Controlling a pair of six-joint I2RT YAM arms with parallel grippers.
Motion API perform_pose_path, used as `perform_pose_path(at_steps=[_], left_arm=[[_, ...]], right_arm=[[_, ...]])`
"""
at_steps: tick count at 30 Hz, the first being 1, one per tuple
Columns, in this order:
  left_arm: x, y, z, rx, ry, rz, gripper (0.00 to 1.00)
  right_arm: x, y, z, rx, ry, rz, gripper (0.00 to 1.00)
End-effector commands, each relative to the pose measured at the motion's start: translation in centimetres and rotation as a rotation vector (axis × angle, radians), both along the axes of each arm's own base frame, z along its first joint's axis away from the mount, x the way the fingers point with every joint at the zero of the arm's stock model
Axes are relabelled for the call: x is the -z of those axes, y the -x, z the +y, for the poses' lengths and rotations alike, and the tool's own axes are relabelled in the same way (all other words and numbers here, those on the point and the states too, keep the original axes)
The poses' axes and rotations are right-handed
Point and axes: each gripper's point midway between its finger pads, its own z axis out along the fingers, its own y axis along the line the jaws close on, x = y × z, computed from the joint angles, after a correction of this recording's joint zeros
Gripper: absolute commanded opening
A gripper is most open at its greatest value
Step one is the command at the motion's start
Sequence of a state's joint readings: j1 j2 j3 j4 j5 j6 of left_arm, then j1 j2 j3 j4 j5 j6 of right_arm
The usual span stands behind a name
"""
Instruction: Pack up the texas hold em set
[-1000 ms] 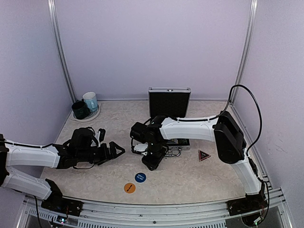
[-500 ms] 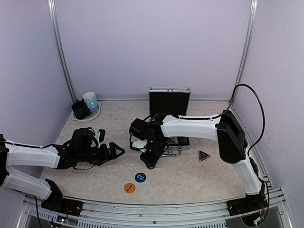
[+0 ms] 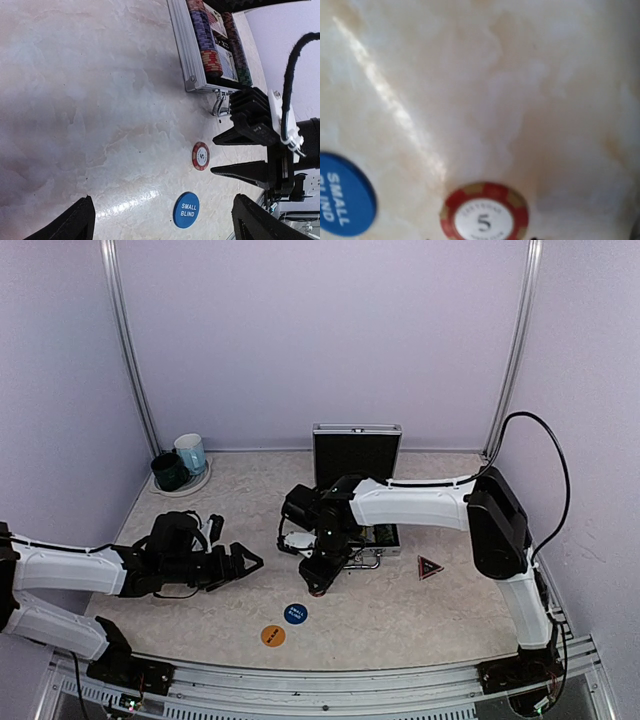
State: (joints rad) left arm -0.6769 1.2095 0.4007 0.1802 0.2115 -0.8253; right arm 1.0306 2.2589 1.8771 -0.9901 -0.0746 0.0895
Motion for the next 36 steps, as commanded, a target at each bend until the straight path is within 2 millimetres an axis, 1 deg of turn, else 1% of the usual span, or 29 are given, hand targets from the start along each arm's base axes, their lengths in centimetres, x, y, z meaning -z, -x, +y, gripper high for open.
perform_pose_path(at_steps=[1, 2, 4, 5, 9, 12, 13, 16, 17, 20, 24, 30, 33, 36], left_arm=[[-0.1, 0.8, -1.2, 0.064, 0.030, 0.001, 0.93], [-0.2, 1.0, -1.6, 0.080, 0.040, 0.004, 0.92], [-0.2, 1.2, -2.1, 0.100, 0.045, 0.008, 0.90], [-0.4, 1.2, -2.4, 0.111, 0.048, 0.005, 0.89], [-0.4, 1.5, -3.7, 0.154, 0.060, 0.010, 0.81], [0.1, 1.9, -4.9, 0.197, 0.061, 0.027, 0.75], [0.5, 2.0, -5.4, 0.211, 0.055, 0.038, 0.73], [1.0, 2.4, -6.9, 0.251, 0.060, 0.057, 0.68], [1.6, 2.4, -7.2, 0.259, 0.055, 0.072, 0.67], [2.3, 2.4, -8.2, 0.274, 0.058, 0.091, 0.61], [2.5, 1.9, -9.4, 0.288, 0.057, 0.093, 0.55], [3.1, 1.7, -11.3, 0.320, 0.059, 0.115, 0.50], [3.9, 1.7, -11.9, 0.328, 0.049, 0.136, 0.47], [4.6, 1.7, -12.0, 0.325, 0.044, 0.153, 0.45]], right_arm=[[-2.9, -1.0, 0.0, 0.103, -0.179, 0.057, 0.41], [-3.7, -1.2, 0.1, 0.122, -0.231, 0.063, 0.41], [-3.6, -1.0, -0.3, 0.160, -0.279, 0.095, 0.40], [-3.1, -0.7, -0.9, 0.181, -0.288, 0.114, 0.40], [-2.7, 0.0, -1.4, 0.253, -0.339, 0.159, 0.42], [-2.3, 0.3, -1.6, 0.314, -0.374, 0.187, 0.42], [-2.1, 0.5, -1.6, 0.336, -0.394, 0.204, 0.42], [-1.8, 0.6, -1.6, 0.408, -0.458, 0.255, 0.38], [-1.7, 0.7, -1.6, 0.426, -0.472, 0.269, 0.37], [-1.3, 0.6, -1.6, 0.474, -0.489, 0.293, 0.37], [-1.0, 0.3, -1.5, 0.523, -0.512, 0.320, 0.38], [-0.7, -0.3, -1.8, 0.608, -0.557, 0.355, 0.38], [-0.6, -0.3, -1.6, 0.618, -0.564, 0.373, 0.38], [-0.6, -0.2, -1.4, 0.623, -0.574, 0.389, 0.38]])
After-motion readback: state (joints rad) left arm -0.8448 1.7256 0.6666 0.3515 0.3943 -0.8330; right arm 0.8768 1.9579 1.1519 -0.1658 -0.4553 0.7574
